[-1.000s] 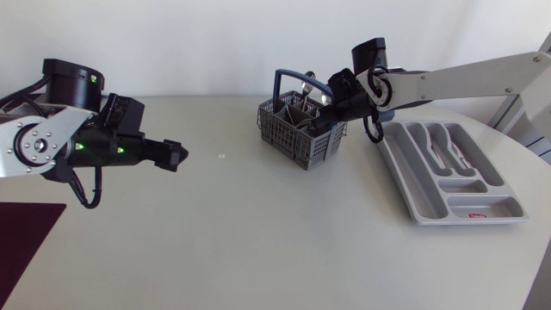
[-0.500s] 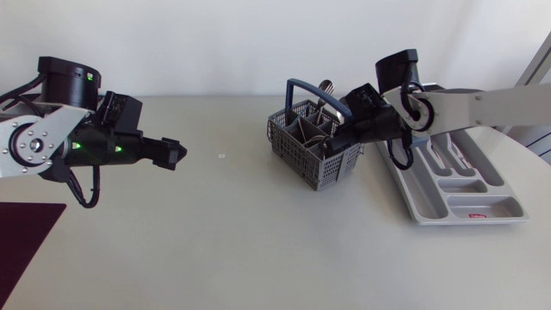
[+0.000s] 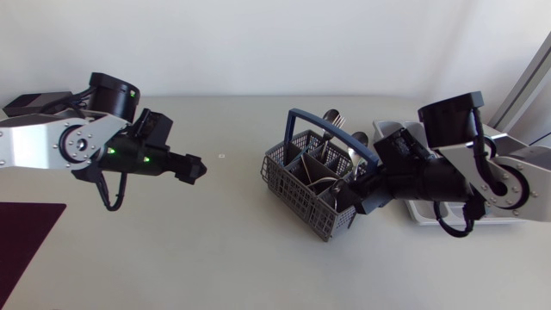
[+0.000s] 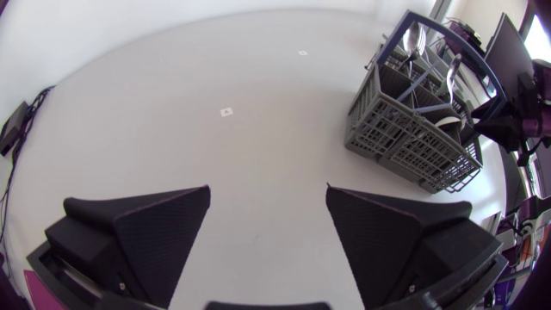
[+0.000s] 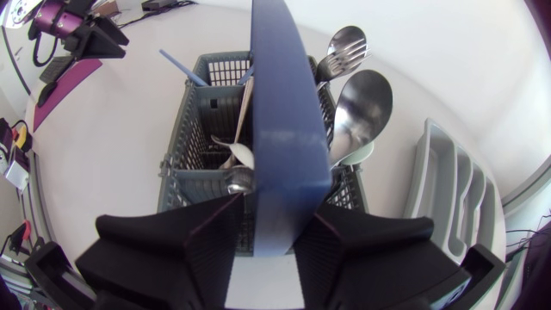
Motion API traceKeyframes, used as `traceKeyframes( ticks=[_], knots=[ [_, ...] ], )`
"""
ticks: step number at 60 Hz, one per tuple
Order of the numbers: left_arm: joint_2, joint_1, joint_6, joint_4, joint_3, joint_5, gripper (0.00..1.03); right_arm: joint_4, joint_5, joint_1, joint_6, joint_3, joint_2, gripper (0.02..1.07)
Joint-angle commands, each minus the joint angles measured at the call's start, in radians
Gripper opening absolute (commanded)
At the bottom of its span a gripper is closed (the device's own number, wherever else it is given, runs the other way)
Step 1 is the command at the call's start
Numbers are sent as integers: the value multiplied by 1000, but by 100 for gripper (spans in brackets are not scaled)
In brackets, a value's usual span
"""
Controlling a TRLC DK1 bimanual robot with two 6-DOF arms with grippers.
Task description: Sort the cutlery from the basket into the organizer compartments.
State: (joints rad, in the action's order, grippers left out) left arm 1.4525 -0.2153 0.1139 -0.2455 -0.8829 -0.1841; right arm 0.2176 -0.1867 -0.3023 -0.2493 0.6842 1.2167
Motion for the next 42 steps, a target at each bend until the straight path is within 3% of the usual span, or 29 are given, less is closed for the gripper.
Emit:
traceKeyframes(
  ticks=[1, 10, 15, 18, 26, 33, 42],
  knots=[
    [59, -33, 17, -3, -68, -14, 86, 31, -3, -9, -22, -52, -63, 87],
    [123, -81, 21, 45, -116, -14, 72, 83, 0, -1, -30, -101, -207, 91],
    [172, -93, 23, 66, -156, -20, 58, 138, -2, 19, -38, -112, -287, 89],
    [206, -93, 21, 84, -185, -40, 48, 163, -3, 29, -44, -118, -325, 80],
    [293, -93, 13, 104, -263, -80, 25, 190, -30, 91, -81, -133, -368, 46],
    [373, -95, 0, 117, -337, -130, 11, 192, -85, 170, -134, -141, -342, 18],
    [463, -114, -6, 114, -424, -172, 4, 160, -149, 253, -180, -161, -286, 12]
  ],
)
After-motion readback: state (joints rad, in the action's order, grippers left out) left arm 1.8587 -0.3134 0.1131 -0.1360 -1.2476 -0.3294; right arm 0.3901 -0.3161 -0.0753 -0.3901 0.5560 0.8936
